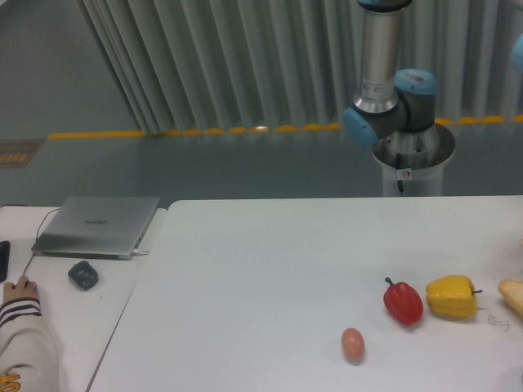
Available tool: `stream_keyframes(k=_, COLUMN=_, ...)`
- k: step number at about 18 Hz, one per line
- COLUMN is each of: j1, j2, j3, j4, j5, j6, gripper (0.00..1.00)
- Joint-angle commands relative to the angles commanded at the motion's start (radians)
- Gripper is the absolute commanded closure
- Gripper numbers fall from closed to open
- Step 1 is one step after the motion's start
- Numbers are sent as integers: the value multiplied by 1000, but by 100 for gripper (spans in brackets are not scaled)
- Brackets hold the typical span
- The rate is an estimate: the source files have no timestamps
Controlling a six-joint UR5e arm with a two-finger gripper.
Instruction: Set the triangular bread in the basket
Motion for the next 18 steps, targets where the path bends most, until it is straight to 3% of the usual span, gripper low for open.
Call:
stream_keyframes(k=11, j1=-6, j2=5, j3=-5, j4=3, j5=-11, j6=6, gripper=0)
stream_keyframes(k=18, j1=-57, j2=18, j3=-11, j4=41, j5=-2, j6=-86, gripper=0)
